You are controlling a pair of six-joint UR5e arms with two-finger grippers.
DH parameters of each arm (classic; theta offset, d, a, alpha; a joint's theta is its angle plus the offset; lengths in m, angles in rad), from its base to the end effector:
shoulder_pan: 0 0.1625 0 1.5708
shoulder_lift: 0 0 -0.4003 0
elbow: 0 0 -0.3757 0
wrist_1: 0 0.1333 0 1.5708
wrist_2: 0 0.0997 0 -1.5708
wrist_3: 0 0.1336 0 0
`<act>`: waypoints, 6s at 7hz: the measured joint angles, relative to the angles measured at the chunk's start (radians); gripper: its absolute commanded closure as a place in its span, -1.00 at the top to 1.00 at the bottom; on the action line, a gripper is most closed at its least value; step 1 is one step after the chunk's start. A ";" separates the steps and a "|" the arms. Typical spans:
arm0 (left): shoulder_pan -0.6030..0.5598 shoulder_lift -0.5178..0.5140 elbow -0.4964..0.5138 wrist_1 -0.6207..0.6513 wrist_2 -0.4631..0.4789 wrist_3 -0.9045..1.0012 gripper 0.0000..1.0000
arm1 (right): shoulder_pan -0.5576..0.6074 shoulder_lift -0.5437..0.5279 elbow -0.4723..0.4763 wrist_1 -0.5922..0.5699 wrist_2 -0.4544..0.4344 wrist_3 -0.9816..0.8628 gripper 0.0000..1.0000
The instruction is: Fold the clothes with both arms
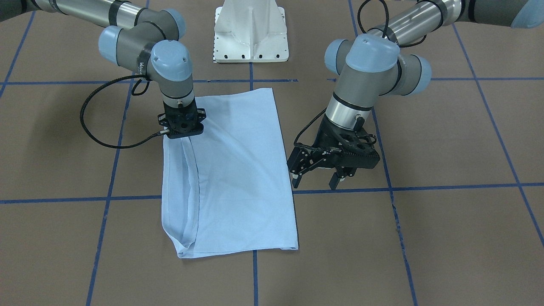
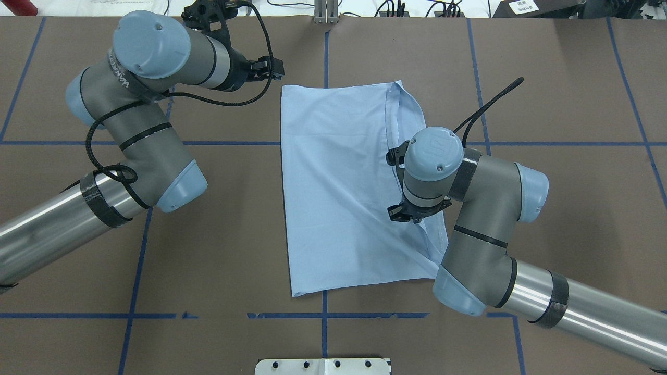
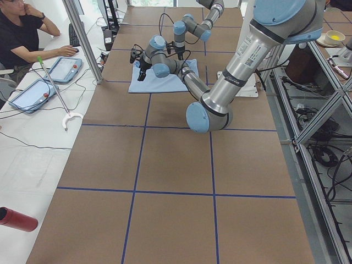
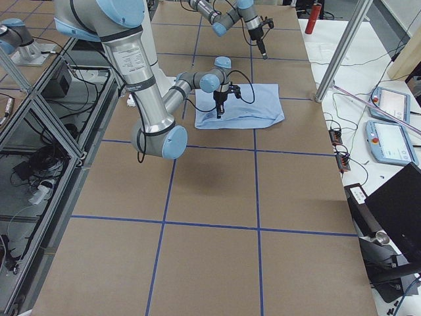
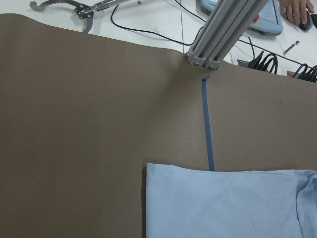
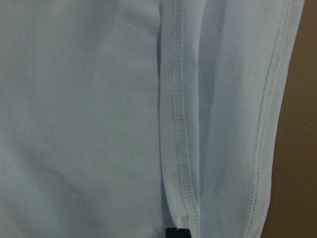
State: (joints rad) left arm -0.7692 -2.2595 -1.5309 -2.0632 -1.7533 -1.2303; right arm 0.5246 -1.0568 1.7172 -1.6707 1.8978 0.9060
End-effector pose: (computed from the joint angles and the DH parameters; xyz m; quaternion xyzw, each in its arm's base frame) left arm 0.4377 -0.5755 0.2086 0.2182 0.4976 -0.1302 0.8294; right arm -0.5132 -0.4014 0.3348 0.0233 -0.3137 -0.1113 0.9427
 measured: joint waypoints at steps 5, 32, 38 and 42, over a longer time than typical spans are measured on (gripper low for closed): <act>0.000 -0.004 0.000 0.000 0.000 -0.003 1.00 | 0.077 -0.029 0.015 0.004 0.073 -0.050 -1.00; -0.002 -0.005 0.008 -0.002 0.000 -0.001 1.00 | 0.217 0.306 -0.528 0.084 0.075 -0.116 0.49; -0.001 -0.008 0.008 -0.002 -0.001 -0.004 1.00 | 0.288 0.263 -0.516 0.032 0.058 -0.283 0.49; -0.001 -0.016 0.005 -0.001 -0.002 -0.020 1.00 | 0.337 0.296 -0.476 0.036 0.092 -0.322 0.97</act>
State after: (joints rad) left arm -0.7698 -2.2757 -1.5255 -2.0644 -1.7551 -1.2501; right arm 0.8618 -0.7609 1.2409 -1.6352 1.9899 0.5838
